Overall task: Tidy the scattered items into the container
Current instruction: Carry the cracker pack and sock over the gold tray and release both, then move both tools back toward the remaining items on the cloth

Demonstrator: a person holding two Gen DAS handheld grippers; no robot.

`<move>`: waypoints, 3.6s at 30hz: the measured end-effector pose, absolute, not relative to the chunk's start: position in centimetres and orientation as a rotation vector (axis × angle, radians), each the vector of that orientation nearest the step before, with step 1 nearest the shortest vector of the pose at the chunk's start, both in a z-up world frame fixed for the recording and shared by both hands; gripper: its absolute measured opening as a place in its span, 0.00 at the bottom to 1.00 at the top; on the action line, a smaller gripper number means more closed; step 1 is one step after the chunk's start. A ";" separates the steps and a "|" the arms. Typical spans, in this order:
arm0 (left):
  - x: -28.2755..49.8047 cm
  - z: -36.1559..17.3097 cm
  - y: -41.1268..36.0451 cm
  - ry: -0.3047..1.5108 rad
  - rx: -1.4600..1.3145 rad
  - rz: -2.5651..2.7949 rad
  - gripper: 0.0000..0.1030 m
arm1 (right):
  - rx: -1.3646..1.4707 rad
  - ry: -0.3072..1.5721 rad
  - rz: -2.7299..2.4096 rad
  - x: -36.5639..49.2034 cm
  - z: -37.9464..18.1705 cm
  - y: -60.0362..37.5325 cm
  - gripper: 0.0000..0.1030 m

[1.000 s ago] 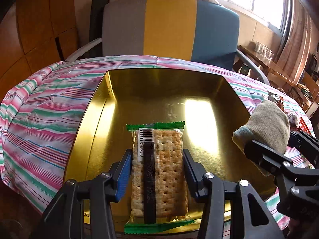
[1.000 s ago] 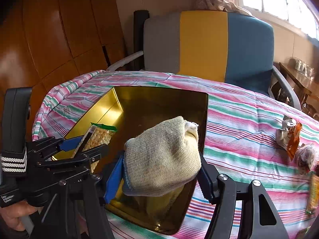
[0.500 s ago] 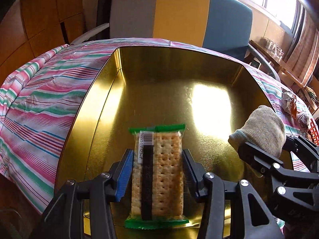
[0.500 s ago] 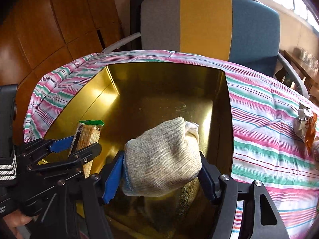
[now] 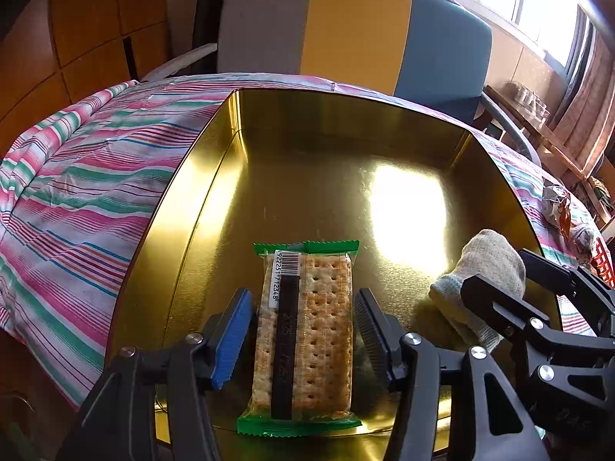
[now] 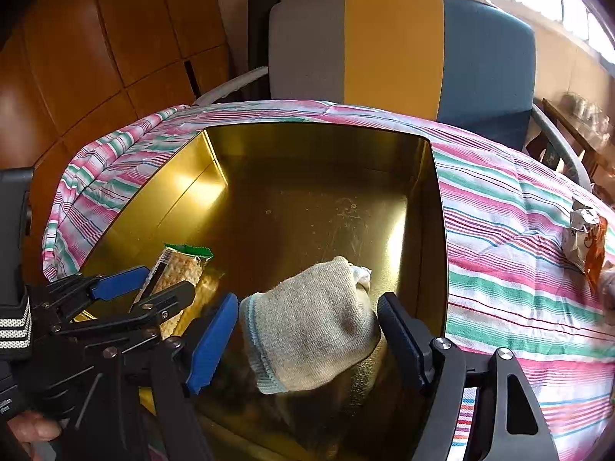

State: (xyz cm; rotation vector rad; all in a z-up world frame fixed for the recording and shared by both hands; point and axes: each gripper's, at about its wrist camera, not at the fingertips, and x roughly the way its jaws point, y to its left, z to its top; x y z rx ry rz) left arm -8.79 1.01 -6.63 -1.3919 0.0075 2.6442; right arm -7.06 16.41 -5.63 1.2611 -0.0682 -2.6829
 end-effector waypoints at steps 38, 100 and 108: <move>-1.0 -1.6 7.8 0.195 -1.161 2.609 0.62 | 1.063 -0.404 -2.879 2.0 -1.5 24.6 1.00; 7.3 -7.9 41.2 0.574 -1.123 1.723 0.67 | 1.055 -1.507 -3.040 21.6 -8.2 56.0 1.00; 6.4 -8.7 40.4 0.559 -1.130 1.753 0.32 | 1.104 -1.393 -3.081 21.0 -8.1 55.5 1.00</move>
